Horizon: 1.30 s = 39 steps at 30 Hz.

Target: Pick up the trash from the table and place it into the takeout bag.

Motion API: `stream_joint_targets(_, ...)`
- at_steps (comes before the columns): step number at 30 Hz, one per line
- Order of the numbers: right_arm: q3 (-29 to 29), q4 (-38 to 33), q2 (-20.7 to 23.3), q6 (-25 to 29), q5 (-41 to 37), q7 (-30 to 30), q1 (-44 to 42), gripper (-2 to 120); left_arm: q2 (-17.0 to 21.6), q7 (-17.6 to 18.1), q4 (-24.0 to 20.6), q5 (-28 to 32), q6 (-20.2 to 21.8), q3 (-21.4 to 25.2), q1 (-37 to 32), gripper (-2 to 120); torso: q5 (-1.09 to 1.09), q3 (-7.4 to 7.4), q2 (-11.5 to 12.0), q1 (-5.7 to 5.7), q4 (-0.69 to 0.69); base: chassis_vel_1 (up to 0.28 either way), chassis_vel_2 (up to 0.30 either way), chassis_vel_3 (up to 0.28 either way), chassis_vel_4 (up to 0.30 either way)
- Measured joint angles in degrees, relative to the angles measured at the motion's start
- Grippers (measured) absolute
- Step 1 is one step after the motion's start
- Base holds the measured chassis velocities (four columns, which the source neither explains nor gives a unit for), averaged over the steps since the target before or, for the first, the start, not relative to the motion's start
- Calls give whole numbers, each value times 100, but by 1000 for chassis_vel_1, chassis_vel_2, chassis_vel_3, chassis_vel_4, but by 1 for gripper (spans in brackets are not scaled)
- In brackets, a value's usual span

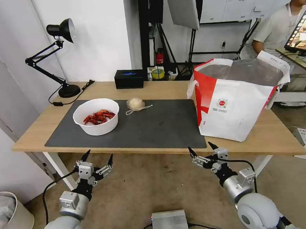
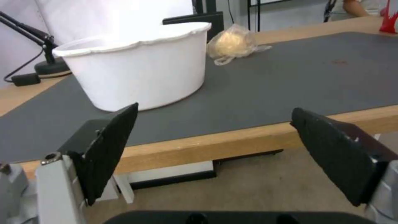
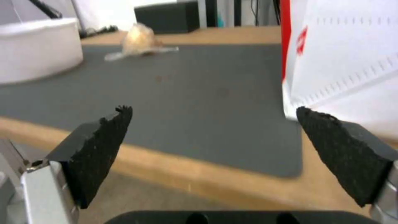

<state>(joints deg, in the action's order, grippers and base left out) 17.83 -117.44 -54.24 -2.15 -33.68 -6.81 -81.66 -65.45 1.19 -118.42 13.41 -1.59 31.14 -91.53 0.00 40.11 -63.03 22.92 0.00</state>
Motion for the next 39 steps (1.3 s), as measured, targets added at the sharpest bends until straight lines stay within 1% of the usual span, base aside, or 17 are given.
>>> stream_joint_targets(9, -438, 227, 232, 131, -864, 190, 1214, 100, 149, 17, 68, 63, -16, -62, 115, 100, -1, 0, 0, 0, -1, 0, 0, 0, 0)
stream_joint_targets(12, -1174, 628, 438, 53, -1273, 297, 2502, 100, 163, 24, 69, 87, -18, -63, 117, 100, -1, 0, 1, 0, 1, 0, 0, 0, 0)
stream_joint_targets(13, -1174, 628, 438, 53, -1273, 297, 2502, 100, 163, 24, 69, 87, -18, -63, 117, 100, -1, 0, 1, 0, 1, 0, 0, 0, 0)
stream_joint_targets(16, -2088, 1254, 342, -98, -1642, 310, 3792, 100, 150, 34, 70, 88, -21, -58, 94, 100, -1, 0, 1, 0, 0, 0, 0, 0, 0)
stream_joint_targets(17, -2088, 1254, 342, -98, -1642, 310, 3792, 100, 150, 34, 70, 88, -21, -58, 94, 100, -1, 0, 1, 0, 0, 0, 0, 0, 0)
stream_joint_targets(19, -2637, 1883, 61, -181, -1883, 311, 4732, 100, 129, 40, 69, 80, -21, -42, 62, 100, -1, 1, 1, 1, 1, 0, 0, 0, 0)
stream_joint_targets(20, -2637, 1883, 61, -181, -1883, 311, 4732, 100, 129, 40, 69, 80, -21, -42, 62, 100, -1, 1, 1, 1, 1, 0, 0, 0, 0)
stream_joint_targets(22, -3060, 2602, -302, -221, -2002, 310, 5508, 100, 108, 40, 70, 66, -22, -23, 32, 100, -2, 1, 1, 1, 1, 0, 0, 0, 0)
stream_joint_targets(23, -3060, 2602, -302, -221, -2002, 310, 5508, 100, 108, 40, 70, 66, -22, -23, 32, 100, -2, 1, 1, 1, 1, 0, 0, 0, 0)
stream_joint_targets(25, -3453, 3468, -802, -234, -1939, 364, 6214, 100, 66, 41, 72, 48, -30, 13, -10, 100, -3, 1, 1, 1, 2, 0, 0, 0, 0)
stream_joint_targets(26, -3453, 3468, -802, -234, -1939, 364, 6214, 100, 66, 41, 72, 48, -30, 13, -10, 100, -3, 1, 1, 1, 2, 0, 0, 0, 0)
stream_joint_targets(28, -3778, 4404, -1333, -234, -1764, 495, 6758, 100, 18, 42, 79, 27, -45, 47, -66, 100, -2, 1, 1, 1, 2, 0, 0, 0, 0)
stream_joint_targets(30, -3862, 4736, -1505, -234, -1706, 552, 6912, 100, 2, 42, 81, 19, -48, 58, -86, 100, -3, 1, 1, 1, 2, 0, 0, 0, 0)
stream_joint_targets(33, -4079, 5851, -2200, -235, -1439, 772, 7355, 100, -50, 41, 77, 1, -54, 106, -147, 100, -2, 1, 1, 1, 2, 0, 0, 0, 0)
stream_joint_targets(34, -4079, 5851, -2200, -235, -1439, 772, 7355, 100, -50, 41, 77, 1, -54, 106, -147, 100, -2, 1, 1, 1, 2, 0, 0, 0, 0)
stream_joint_targets(37, -4138, 6674, -2779, -293, -1208, 911, 7607, 100, -85, 39, 61, -4, -80, 166, -201, 100, -2, 0, 1, 1, 1, 0, 0, 0, 0)
stream_joint_targets(39, -4139, 6958, -2954, -296, -1040, 928, 7665, 100, -100, 38, 58, -8, -102, 181, -220, 100, -2, 0, 1, 0, 2, 0, 0, 0, 0)
